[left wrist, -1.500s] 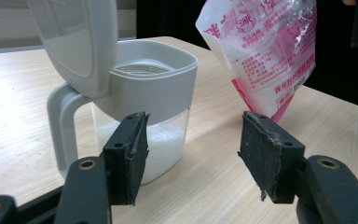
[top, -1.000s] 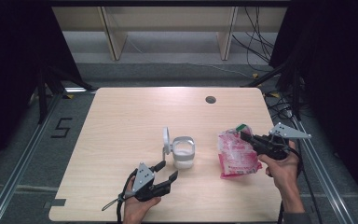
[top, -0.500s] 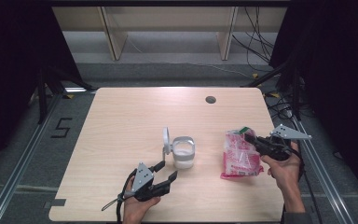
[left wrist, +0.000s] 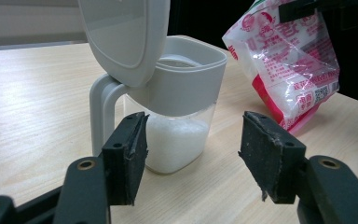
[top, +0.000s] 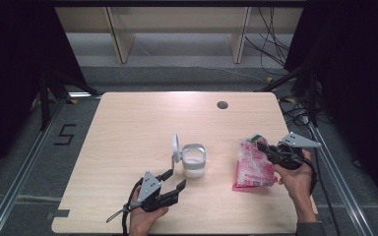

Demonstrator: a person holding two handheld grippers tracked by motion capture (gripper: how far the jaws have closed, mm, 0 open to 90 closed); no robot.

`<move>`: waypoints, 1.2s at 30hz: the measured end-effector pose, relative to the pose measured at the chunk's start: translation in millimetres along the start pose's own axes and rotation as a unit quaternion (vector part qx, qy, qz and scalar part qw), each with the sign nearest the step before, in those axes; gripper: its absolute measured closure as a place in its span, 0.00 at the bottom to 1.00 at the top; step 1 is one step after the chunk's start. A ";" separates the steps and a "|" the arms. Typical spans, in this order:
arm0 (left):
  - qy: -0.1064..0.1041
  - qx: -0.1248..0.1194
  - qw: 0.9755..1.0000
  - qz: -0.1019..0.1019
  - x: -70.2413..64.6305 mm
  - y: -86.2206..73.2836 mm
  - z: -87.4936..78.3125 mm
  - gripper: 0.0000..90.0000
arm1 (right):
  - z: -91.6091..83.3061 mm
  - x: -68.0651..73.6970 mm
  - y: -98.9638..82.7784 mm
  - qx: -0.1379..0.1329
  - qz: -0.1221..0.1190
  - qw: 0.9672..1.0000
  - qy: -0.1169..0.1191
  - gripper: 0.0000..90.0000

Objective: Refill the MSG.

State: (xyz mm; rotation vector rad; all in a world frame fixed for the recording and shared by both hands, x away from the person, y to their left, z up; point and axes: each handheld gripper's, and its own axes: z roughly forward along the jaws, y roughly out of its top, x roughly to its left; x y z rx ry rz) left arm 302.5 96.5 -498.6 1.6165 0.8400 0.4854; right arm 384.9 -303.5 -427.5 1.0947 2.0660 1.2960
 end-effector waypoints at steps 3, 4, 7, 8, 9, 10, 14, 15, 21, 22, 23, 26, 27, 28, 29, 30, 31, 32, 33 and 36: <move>0.005 0.005 1.000 0.000 1.1 0.2 -0.7 0.45 | 3.3 2.0 -2.5 0.016 0.010 1.000 0.000 1.00; 0.004 0.004 1.000 0.002 1.4 0.1 -0.6 0.45 | 4.3 2.0 -3.1 0.015 0.009 1.000 0.000 1.00; 0.006 0.006 1.000 -0.001 1.5 0.3 -0.8 0.45 | 5.2 2.7 -3.8 0.025 0.010 1.000 -0.003 1.00; 0.006 0.007 1.000 -0.002 1.5 0.1 -0.6 0.45 | 7.9 2.6 -4.7 0.013 0.012 1.000 0.000 1.00; 0.005 0.007 1.000 0.001 1.3 -0.1 -0.8 0.45 | 6.2 2.7 -4.4 0.024 0.015 1.000 -0.004 1.00; 0.001 0.003 1.000 0.001 1.0 -0.3 -0.3 0.45 | 7.6 1.0 -4.7 0.017 0.007 1.000 -0.004 0.99; 0.002 0.003 1.000 -0.003 1.6 -0.1 -0.8 0.44 | 9.5 -1.0 -9.0 0.026 0.023 0.999 -0.011 0.99; 0.003 0.008 1.000 0.001 1.5 0.6 -1.8 0.44 | 9.6 -1.6 -10.2 0.032 0.028 0.999 -0.013 0.99; 0.003 0.006 1.000 0.000 3.0 1.0 -1.7 0.44 | 12.9 -6.9 -15.8 0.038 0.036 0.998 -0.023 0.98; 0.003 0.006 1.000 0.000 3.0 1.2 -1.8 0.44 | 13.4 -7.4 -16.3 0.038 0.038 0.998 -0.024 0.98; 0.004 0.005 1.000 -0.003 3.2 1.3 -1.6 0.44 | 13.4 -7.8 -16.4 0.042 0.037 0.998 -0.023 0.98; 0.002 0.006 1.000 -0.003 3.1 1.4 -1.5 0.44 | 15.5 -8.7 -17.4 0.042 0.037 0.998 -0.029 0.97; 0.002 0.005 1.000 -0.002 3.1 1.5 -1.5 0.44 | 16.9 -11.5 -18.0 0.039 0.027 0.998 -0.028 0.96; 0.002 0.006 1.000 -0.002 3.2 1.6 -1.5 0.44 | 16.8 -8.8 -18.4 0.043 0.045 0.998 -0.031 0.96; 0.004 0.006 1.000 -0.005 3.2 1.7 -1.7 0.44 | 17.5 -9.5 -19.1 0.046 0.043 0.998 -0.031 0.96; 0.003 0.006 1.000 -0.003 3.7 2.0 -1.8 0.44 | 18.2 -12.2 -19.8 0.046 0.028 0.998 -0.036 0.95; 0.006 0.006 1.000 -0.008 3.5 2.0 -2.1 0.44 | 18.4 -10.8 -20.3 0.048 0.042 0.997 -0.036 0.93; 0.005 0.006 1.000 -0.003 4.4 2.4 -2.3 0.44 | 18.4 -11.6 -20.6 0.049 0.042 0.997 -0.041 0.91; 0.003 0.002 1.000 -0.004 5.0 2.3 -1.9 0.44 | 18.2 -12.0 -20.8 0.050 0.044 0.997 -0.046 0.90; 0.007 0.003 1.000 -0.009 5.6 2.8 -2.8 0.44 | 15.4 -17.1 -21.4 0.052 0.031 0.997 -0.046 0.85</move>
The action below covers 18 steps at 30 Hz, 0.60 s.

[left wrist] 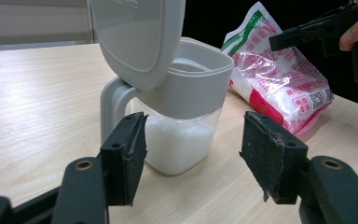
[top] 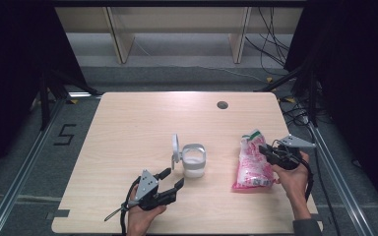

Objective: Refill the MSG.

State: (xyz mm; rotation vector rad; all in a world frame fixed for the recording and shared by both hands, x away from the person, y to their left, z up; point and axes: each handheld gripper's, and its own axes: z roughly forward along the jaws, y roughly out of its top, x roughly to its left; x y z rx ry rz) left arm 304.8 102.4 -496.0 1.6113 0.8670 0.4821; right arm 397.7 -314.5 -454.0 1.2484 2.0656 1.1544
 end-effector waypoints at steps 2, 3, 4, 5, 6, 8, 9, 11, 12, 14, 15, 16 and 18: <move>0.000 -0.001 1.000 0.003 0.6 0.5 -0.3 0.44 | 0.5 -2.0 -0.9 -0.007 0.001 1.000 -0.002 0.81; 0.000 -0.001 1.000 0.003 0.7 0.7 -0.4 0.44 | 0.0 -1.8 -0.9 -0.005 0.007 1.000 -0.008 0.79; 0.001 -0.002 1.000 0.003 0.9 0.9 -0.8 0.44 | 0.4 -1.5 -1.1 -0.008 0.018 1.000 -0.017 0.74; 0.002 -0.001 1.000 -0.001 0.8 1.1 -1.3 0.44 | -1.0 -0.8 -0.9 -0.012 0.025 0.999 -0.028 0.71; 0.004 -0.001 1.000 -0.002 1.2 1.2 -1.6 0.44 | -3.7 -2.4 0.0 -0.016 0.020 0.999 -0.028 0.68; 0.000 -0.010 1.000 -0.003 2.7 0.9 -0.6 0.44 | -9.3 2.0 1.5 -0.013 0.047 0.998 -0.040 0.62; 0.001 -0.008 1.000 -0.004 2.9 1.1 -0.9 0.44 | -10.8 -0.3 3.0 -0.033 0.035 0.998 -0.044 0.60; 0.000 -0.003 1.000 -0.003 3.5 1.6 -2.4 0.43 | -16.5 3.0 5.2 -0.050 0.046 0.996 -0.060 0.55; 0.000 -0.003 1.000 -0.001 3.8 1.9 -2.8 0.43 | -17.8 2.5 5.8 -0.057 0.041 0.996 -0.062 0.55; -0.001 -0.003 1.000 0.000 4.3 2.1 -3.0 0.43 | -23.3 6.6 7.8 -0.059 0.048 0.995 -0.059 0.53; 0.001 -0.003 1.000 -0.002 4.3 2.1 -3.1 0.43 | -24.5 7.6 7.8 -0.069 0.045 0.995 -0.062 0.52; 0.002 -0.003 1.000 -0.004 4.4 2.2 -3.1 0.43 | -26.8 12.0 8.0 -0.066 0.056 0.994 -0.063 0.51; 0.001 -0.003 1.000 -0.005 5.1 2.6 -2.7 0.43 | -28.0 15.5 7.4 -0.070 0.042 0.995 -0.056 0.51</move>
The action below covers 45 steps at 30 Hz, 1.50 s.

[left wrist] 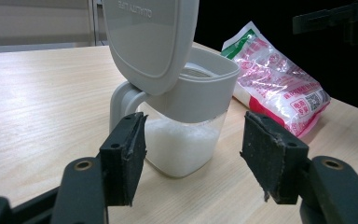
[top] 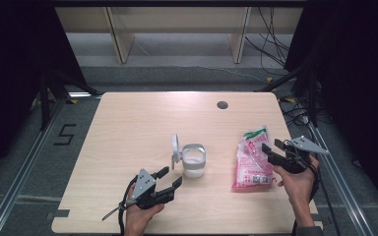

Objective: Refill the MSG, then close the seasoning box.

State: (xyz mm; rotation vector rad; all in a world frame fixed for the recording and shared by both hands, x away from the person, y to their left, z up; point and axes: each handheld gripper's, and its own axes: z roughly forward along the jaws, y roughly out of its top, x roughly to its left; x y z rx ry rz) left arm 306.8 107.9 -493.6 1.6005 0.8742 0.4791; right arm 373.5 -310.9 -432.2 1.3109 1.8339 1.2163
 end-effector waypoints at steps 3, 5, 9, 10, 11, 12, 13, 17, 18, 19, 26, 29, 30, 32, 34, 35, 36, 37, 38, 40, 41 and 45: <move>0.001 0.003 1.000 0.001 0.2 1.0 -0.2 0.43 | -0.2 13.7 -2.5 0.007 0.013 1.000 0.019 0.49; -0.004 -0.003 1.000 0.000 1.7 1.5 0.1 0.43 | 0.3 20.4 -3.6 0.008 0.008 1.000 0.026 0.48; 0.006 -0.001 1.000 -0.004 3.3 3.9 -2.6 0.43 | 0.7 33.3 -6.1 0.010 0.000 0.999 0.053 0.47; 0.007 0.001 1.000 -0.002 4.4 4.7 -3.1 0.43 | 0.4 36.1 -7.1 0.016 0.001 0.998 0.058 0.47; 0.009 0.002 1.000 -0.004 4.7 5.4 -3.5 0.42 | 1.1 40.1 -8.9 0.016 0.000 0.998 0.064 0.45; 0.010 -0.001 1.000 -0.003 5.3 5.9 -3.1 0.42 | 2.0 41.8 -10.1 0.017 -0.012 0.997 0.069 0.44; 0.011 0.005 1.000 -0.001 6.2 7.4 -4.3 0.42 | 1.6 46.0 -11.3 0.019 -0.007 0.997 0.071 0.44; 0.014 0.003 1.000 0.001 8.0 10.6 -5.3 0.42 | 0.5 56.2 -15.6 0.035 -0.005 0.995 0.089 0.39; 0.017 0.005 1.000 0.001 8.1 11.3 -5.8 0.42 | 3.0 55.5 -16.8 0.026 -0.017 0.995 0.099 0.38; 0.018 0.005 1.000 -0.001 8.3 11.6 -6.3 0.42 | 1.3 57.3 -17.6 0.034 -0.015 0.995 0.094 0.38; 0.023 0.005 1.000 -0.002 12.4 14.1 -7.8 0.42 | 1.0 61.7 -26.7 0.041 -0.025 0.993 0.108 0.34; 0.026 0.007 1.000 0.001 14.5 16.2 -7.8 0.42 | 0.0 65.1 -30.7 0.046 -0.022 0.992 0.117 0.31; 0.027 0.003 1.000 0.001 15.3 16.8 -7.5 0.42 | -1.9 67.4 -31.5 0.056 -0.020 0.992 0.113 0.31; 0.031 0.006 0.999 0.007 16.4 18.9 -8.6 0.42 | -2.4 66.3 -32.8 0.051 -0.043 0.991 0.112 0.31; 0.033 0.004 0.999 0.003 17.2 20.8 -9.7 0.42 | -1.8 65.9 -34.2 0.041 -0.048 0.991 0.119 0.31; 0.035 0.004 0.999 0.005 17.9 21.7 -10.3 0.42 | -3.2 67.6 -35.3 0.045 -0.045 0.991 0.119 0.31; 0.036 0.005 0.999 0.007 18.5 22.7 -10.6 0.42 | -3.6 67.7 -36.0 0.046 -0.050 0.991 0.117 0.31; 0.032 -0.001 0.999 0.006 19.4 23.1 -9.8 0.42 | -3.8 68.2 -36.7 0.045 -0.050 0.990 0.121 0.31; 0.035 0.002 0.999 0.007 19.7 24.0 -10.6 0.42 | -4.8 70.3 -37.8 0.049 -0.042 0.991 0.120 0.31; 0.036 -0.002 0.999 0.006 20.9 25.3 -10.3 0.42 | -4.4 68.8 -38.8 0.049 -0.052 0.990 0.121 0.31; 0.036 0.002 0.999 0.006 21.5 26.3 -11.0 0.42 | -5.4 70.6 -39.7 0.053 -0.041 0.991 0.119 0.31; 0.037 -0.001 0.999 0.007 23.6 29.8 -11.2 0.46 | -6.7 69.7 -40.6 0.048 -0.045 0.990 0.124 0.32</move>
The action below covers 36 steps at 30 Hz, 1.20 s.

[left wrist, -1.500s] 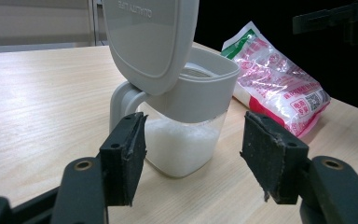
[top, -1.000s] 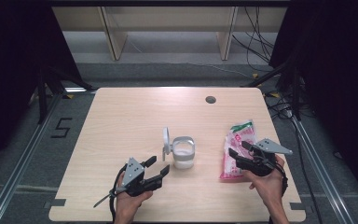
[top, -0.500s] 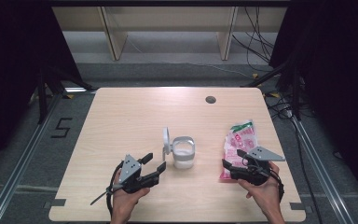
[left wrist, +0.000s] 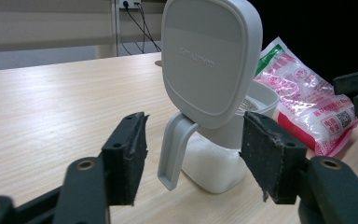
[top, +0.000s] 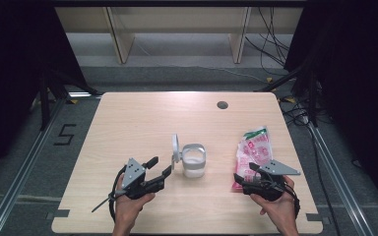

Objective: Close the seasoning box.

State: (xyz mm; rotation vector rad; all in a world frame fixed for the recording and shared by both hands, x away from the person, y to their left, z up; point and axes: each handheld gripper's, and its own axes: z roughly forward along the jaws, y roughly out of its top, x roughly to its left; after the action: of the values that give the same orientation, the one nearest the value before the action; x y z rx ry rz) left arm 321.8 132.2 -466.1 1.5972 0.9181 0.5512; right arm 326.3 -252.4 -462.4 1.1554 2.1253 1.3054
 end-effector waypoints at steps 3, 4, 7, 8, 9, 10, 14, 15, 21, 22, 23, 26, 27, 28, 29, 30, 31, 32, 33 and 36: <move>-0.001 -0.007 1.000 0.003 2.6 1.6 0.9 0.50 | -1.7 1.2 -0.3 0.007 -0.006 1.000 -0.002 0.33; -0.003 -0.004 1.000 0.006 3.4 2.4 0.7 0.54 | -1.0 2.8 -1.0 0.005 0.002 1.000 0.000 0.33; -0.004 -0.007 1.000 0.005 5.8 3.8 2.0 0.67 | -0.9 1.2 -1.8 0.003 -0.006 1.000 0.003 0.33; -0.003 -0.007 1.000 0.009 6.9 4.5 3.2 0.71 | -1.0 1.7 -2.3 0.001 -0.002 1.000 0.004 0.33; 0.000 -0.008 1.000 0.008 7.0 4.6 4.1 0.78 | -1.8 1.0 -1.9 0.004 -0.009 1.000 0.002 0.33; 0.000 -0.008 1.000 0.013 7.7 5.3 6.2 0.81 | -3.2 3.4 -2.1 0.011 0.009 1.000 0.002 0.33; 0.006 -0.005 1.000 0.022 5.9 9.4 13.5 0.95 | -1.7 1.8 -2.5 0.003 -0.006 1.000 0.005 0.34; 0.008 -0.005 1.000 0.029 4.9 10.6 14.3 0.98 | -2.1 2.7 -2.6 0.003 -0.005 1.000 0.002 0.34; -0.005 -0.007 1.000 0.018 6.2 12.4 24.2 0.99 | -2.8 1.7 -3.3 0.008 -0.008 1.000 0.005 0.34; -0.004 -0.006 1.000 0.021 7.1 12.5 24.9 0.99 | -2.9 2.0 -3.4 0.008 -0.006 1.000 0.007 0.34; -0.004 -0.006 1.000 0.019 6.8 12.5 25.1 0.99 | -2.8 2.0 -3.6 0.009 -0.007 1.000 0.008 0.34; -0.003 -0.008 1.000 0.019 5.6 13.9 24.9 0.99 | -2.4 1.8 -4.4 0.010 -0.008 1.000 0.002 0.34; -0.003 -0.008 1.000 0.020 5.6 14.6 25.0 0.99 | -2.2 2.2 -4.3 0.012 -0.004 1.000 0.002 0.34; -0.003 -0.007 1.000 0.023 5.6 15.4 25.1 0.99 | -1.8 2.3 -4.8 0.008 -0.004 1.000 0.005 0.34; -0.005 -0.010 1.000 0.021 5.3 16.0 25.5 0.99 | -1.5 2.5 -4.9 0.008 -0.005 1.000 0.006 0.34; -0.006 -0.009 1.000 0.022 4.5 17.1 25.1 0.99 | -1.3 2.5 -5.0 0.009 -0.007 1.000 0.002 0.34; -0.007 -0.009 1.000 0.025 4.4 17.6 25.3 0.99 | -1.4 2.7 -4.7 0.009 -0.005 1.000 0.003 0.34; -0.006 -0.010 1.000 0.022 3.2 18.0 25.5 0.99 | -1.7 2.4 -4.8 0.007 -0.006 1.000 0.003 0.34; -0.008 -0.009 1.000 0.023 2.3 18.4 25.8 0.99 | -3.0 1.8 -4.5 0.011 -0.008 1.000 0.004 0.34; -0.014 -0.012 1.000 0.020 0.6 19.1 28.2 0.99 | -3.0 1.0 -4.7 0.007 -0.013 1.000 0.000 0.34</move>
State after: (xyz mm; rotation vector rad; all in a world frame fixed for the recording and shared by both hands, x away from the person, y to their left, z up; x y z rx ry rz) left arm 348.8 115.2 -454.4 1.6004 0.8580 0.5642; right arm 321.6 -254.3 -464.9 1.1299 2.1455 1.2822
